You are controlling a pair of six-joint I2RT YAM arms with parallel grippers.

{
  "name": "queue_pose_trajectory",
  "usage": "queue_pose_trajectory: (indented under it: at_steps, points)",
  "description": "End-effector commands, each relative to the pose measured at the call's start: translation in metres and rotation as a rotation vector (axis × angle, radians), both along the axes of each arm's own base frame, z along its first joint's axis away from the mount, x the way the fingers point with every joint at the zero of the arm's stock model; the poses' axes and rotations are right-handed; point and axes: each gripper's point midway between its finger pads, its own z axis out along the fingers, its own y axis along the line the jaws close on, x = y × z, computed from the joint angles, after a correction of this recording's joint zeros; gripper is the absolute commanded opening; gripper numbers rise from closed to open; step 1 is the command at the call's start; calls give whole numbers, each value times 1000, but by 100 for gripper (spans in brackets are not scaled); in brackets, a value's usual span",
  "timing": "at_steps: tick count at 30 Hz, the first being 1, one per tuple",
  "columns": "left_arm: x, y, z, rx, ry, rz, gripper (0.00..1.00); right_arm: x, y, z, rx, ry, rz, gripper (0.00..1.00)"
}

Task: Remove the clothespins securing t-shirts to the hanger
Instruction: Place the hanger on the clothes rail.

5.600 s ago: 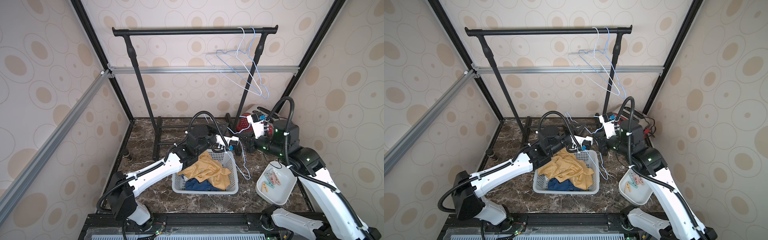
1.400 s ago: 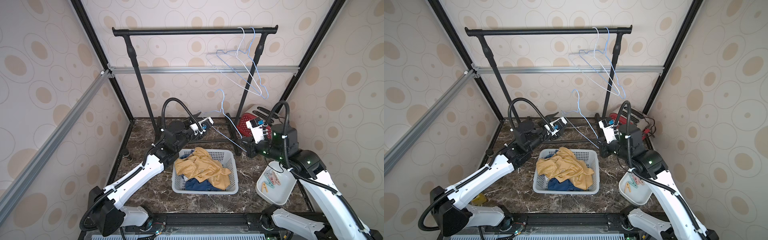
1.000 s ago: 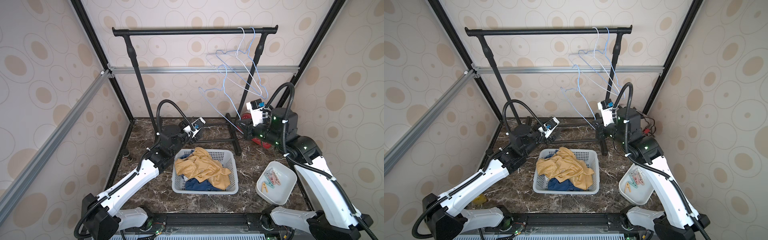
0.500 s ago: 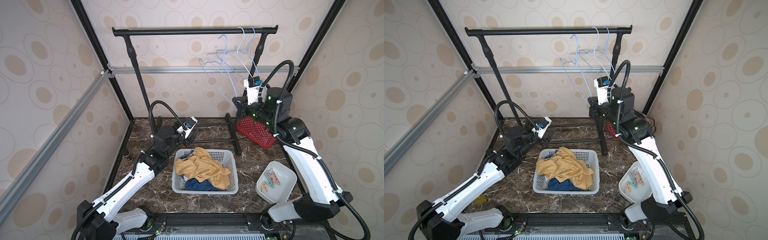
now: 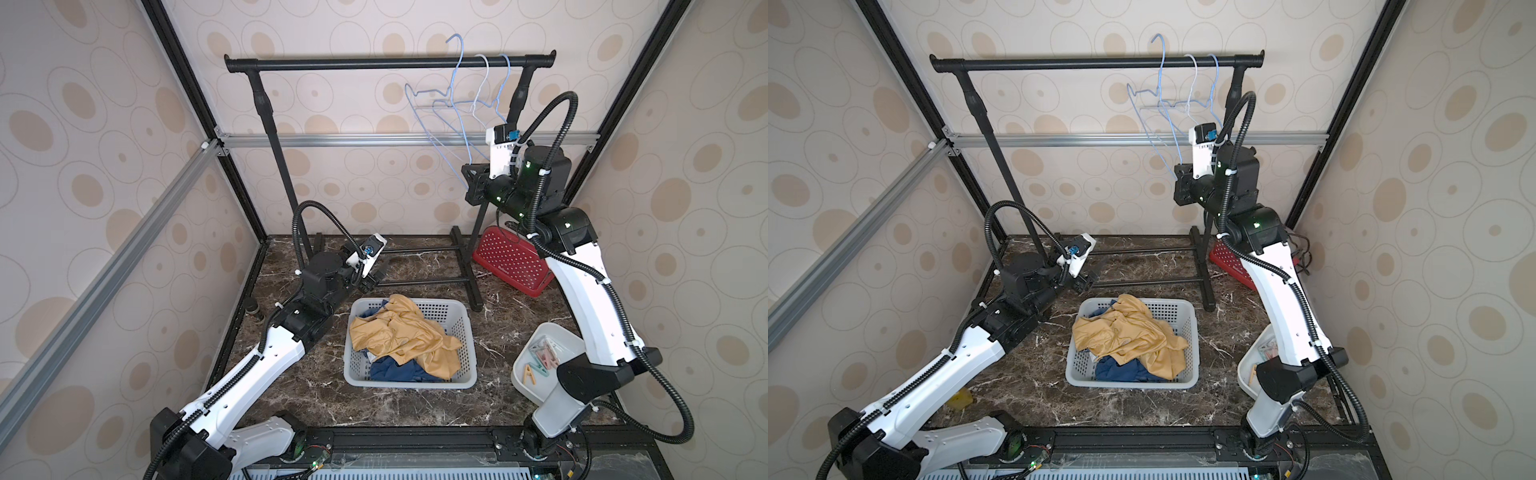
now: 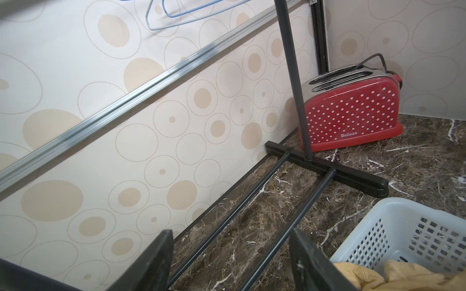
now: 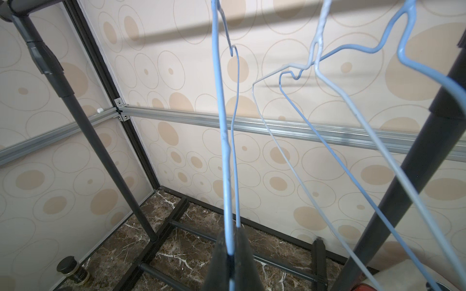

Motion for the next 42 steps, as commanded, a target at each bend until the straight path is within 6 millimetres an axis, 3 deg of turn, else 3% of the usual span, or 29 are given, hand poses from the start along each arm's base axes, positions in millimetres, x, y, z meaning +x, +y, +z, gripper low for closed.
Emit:
queue_pose_trajectory:
  at_steps: [1, 11, 18, 21, 25, 28, 35, 42]
  points:
    - [-5, 8, 16, -28, -23, 11, 73, 4, -1, 13, 54, -21, 13, 0]
    - [-6, 13, 12, -22, -17, 24, 74, 22, 8, -20, 67, 68, 49, 0]
    - [-8, 16, 11, -22, -10, 32, 74, 18, 6, -22, 62, 73, 56, 0]
    - [-8, 16, 11, -23, -9, 33, 74, 14, 3, -21, 55, 72, 52, 11]
    - [-8, 16, 14, -30, -10, 30, 74, 7, -1, -17, 46, 61, 49, 35]
    - [-8, 15, 16, -32, -9, 25, 74, 0, -4, -16, 34, 59, 51, 44]
    - [-8, 17, 16, -36, -5, 38, 75, -20, -18, -15, -12, 40, 24, 56]
    - [-8, 20, 12, -37, 13, 58, 76, -52, -35, -21, -44, 33, -1, 58]
